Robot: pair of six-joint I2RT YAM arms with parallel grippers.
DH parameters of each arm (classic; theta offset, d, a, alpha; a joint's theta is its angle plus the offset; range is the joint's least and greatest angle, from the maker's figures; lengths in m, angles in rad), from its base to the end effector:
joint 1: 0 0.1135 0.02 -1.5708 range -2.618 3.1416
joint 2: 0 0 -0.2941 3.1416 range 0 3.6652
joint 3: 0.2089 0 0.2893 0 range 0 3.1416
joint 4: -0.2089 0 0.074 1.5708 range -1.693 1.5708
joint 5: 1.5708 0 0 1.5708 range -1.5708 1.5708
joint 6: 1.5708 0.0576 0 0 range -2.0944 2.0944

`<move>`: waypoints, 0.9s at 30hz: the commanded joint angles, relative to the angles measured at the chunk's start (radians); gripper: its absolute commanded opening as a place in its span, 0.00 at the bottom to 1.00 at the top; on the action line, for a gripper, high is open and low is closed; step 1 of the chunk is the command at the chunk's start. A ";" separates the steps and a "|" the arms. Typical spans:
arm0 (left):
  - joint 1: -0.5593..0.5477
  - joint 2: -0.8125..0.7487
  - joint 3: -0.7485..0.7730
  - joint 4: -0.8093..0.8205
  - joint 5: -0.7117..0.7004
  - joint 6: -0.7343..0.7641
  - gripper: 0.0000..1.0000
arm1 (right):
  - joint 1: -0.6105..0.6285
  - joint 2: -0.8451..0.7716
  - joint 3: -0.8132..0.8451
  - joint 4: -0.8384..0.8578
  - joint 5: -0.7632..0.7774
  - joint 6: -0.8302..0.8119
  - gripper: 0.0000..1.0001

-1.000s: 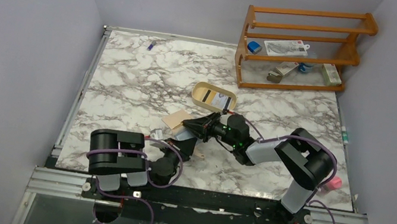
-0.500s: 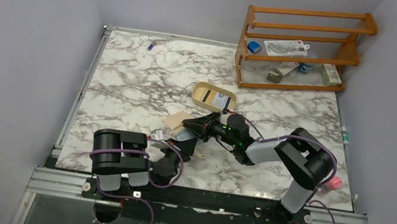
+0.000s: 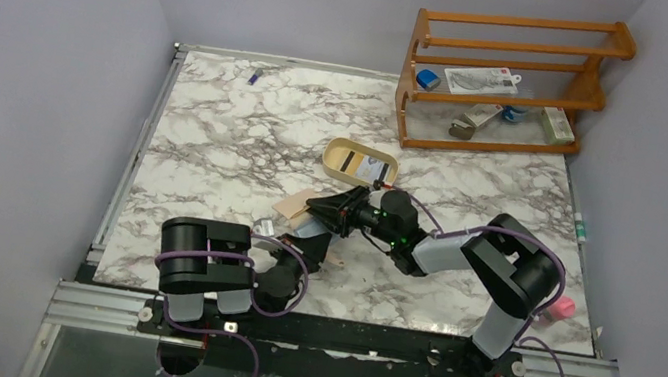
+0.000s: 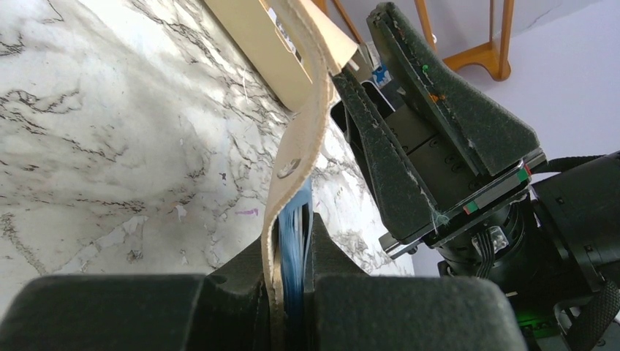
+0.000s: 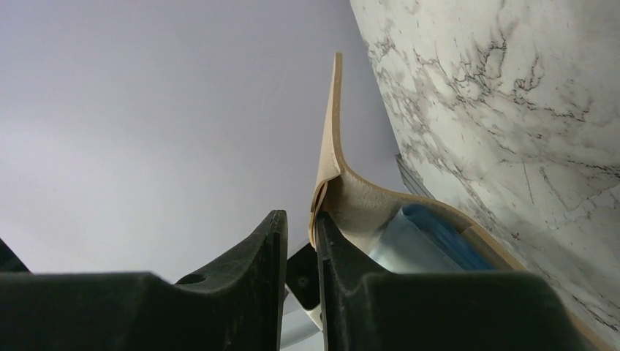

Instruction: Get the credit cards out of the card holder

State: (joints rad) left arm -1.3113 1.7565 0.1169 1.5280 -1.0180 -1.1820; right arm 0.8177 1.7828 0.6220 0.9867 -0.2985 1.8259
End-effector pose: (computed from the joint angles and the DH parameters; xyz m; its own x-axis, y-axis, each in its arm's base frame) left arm 0.1034 -0.1984 0.1045 -0.2796 -0.8403 -0.4644 0.0837 0.4606 -0.8837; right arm 0.2454 0.2865 0.1430 -0.8365 0.4599 0.2978 0.3406 0.0107 0.9402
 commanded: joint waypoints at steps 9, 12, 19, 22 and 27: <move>0.004 0.024 0.003 0.261 0.002 -0.021 0.00 | 0.006 0.022 0.057 -0.004 -0.037 -0.018 0.28; 0.009 0.023 0.002 0.261 0.004 -0.021 0.00 | 0.008 0.024 0.068 -0.011 -0.048 -0.020 0.29; 0.018 0.021 0.000 0.261 0.010 -0.021 0.00 | 0.018 0.028 0.075 -0.014 -0.054 -0.016 0.28; 0.020 0.024 -0.001 0.261 0.010 -0.025 0.00 | 0.023 0.035 0.082 -0.016 -0.060 -0.013 0.29; 0.025 0.021 -0.006 0.262 0.009 -0.031 0.00 | 0.026 0.032 0.077 -0.013 -0.054 -0.007 0.24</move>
State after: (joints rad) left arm -1.2903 1.7687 0.1169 1.5280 -1.0218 -1.2011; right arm 0.8318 1.8065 0.6735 0.9463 -0.3302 1.8149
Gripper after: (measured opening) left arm 0.090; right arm 0.273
